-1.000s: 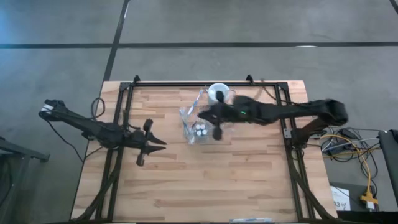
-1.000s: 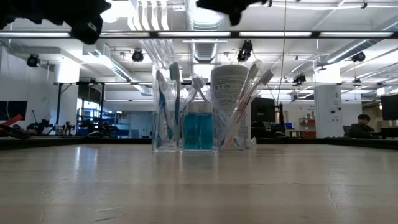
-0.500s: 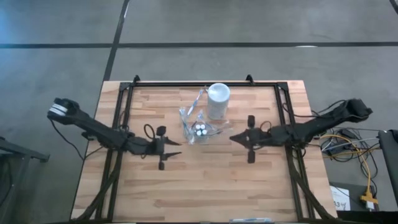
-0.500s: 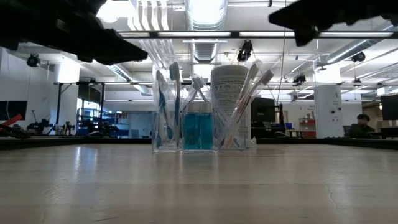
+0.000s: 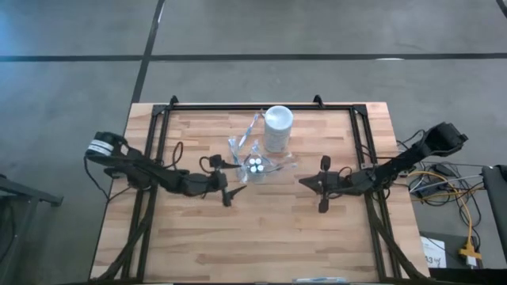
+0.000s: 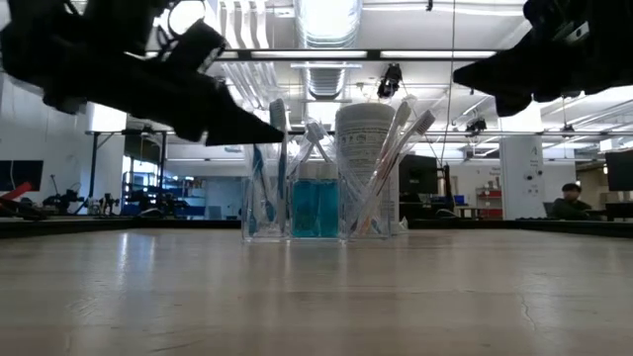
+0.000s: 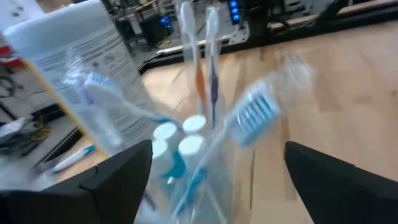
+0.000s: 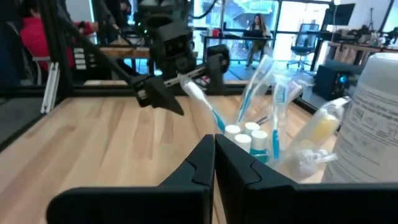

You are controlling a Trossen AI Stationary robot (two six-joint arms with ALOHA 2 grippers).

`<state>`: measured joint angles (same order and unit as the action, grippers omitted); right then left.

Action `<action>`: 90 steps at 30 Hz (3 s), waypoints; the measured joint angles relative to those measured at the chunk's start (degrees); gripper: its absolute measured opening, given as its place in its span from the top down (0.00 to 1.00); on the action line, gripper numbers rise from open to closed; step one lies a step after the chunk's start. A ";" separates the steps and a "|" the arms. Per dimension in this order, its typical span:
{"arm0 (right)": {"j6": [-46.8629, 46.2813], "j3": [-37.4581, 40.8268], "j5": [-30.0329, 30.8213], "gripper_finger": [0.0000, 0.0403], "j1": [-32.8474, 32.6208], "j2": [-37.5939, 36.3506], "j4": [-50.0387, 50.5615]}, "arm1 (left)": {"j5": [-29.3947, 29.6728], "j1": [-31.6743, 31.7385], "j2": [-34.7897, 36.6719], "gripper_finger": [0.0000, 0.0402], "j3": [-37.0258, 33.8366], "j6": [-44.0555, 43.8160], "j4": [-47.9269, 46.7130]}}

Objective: Pick & Place toothbrushing station
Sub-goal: Adjust the blue toothbrush in the transparent organizer, then put the blue toothbrush into the transparent organizer

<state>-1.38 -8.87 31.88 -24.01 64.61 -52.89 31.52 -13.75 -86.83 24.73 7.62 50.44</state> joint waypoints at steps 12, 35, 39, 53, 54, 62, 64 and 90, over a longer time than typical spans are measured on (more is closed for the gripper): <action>1.55 -1.35 -0.20 0.98 0.02 0.38 0.02 | -5.57 4.54 -0.41 0.32 2.21 0.26 -1.29; 0.21 -1.61 -0.39 0.98 0.02 0.36 -0.04 | -3.59 5.92 9.61 0.98 3.73 -13.37 -11.20; -0.11 -1.61 -0.39 0.98 0.02 0.36 -0.05 | 0.05 6.57 9.74 0.98 3.53 -16.51 -13.56; -0.14 -1.83 -0.37 0.98 0.06 0.34 -0.06 | 1.80 8.43 6.76 0.98 3.34 -19.15 -13.13; -0.14 -1.83 -0.37 0.98 0.07 0.34 -0.08 | 1.80 8.47 6.69 0.98 3.34 -19.12 -13.14; -0.14 -1.83 -0.35 0.98 0.07 0.34 -0.06 | 1.45 8.52 7.76 0.93 3.34 -19.95 -14.31; -0.14 -1.83 -0.35 0.98 0.06 0.34 -0.06 | 1.16 8.50 7.87 0.89 3.09 -19.99 -15.13; 0.00 -2.16 -0.68 0.98 0.00 0.27 0.01 | -6.97 8.01 32.03 0.52 4.13 -17.70 -36.05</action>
<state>-1.39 -11.03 31.20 -24.01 64.88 -52.88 24.55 -5.74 -54.80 28.86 -10.08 14.39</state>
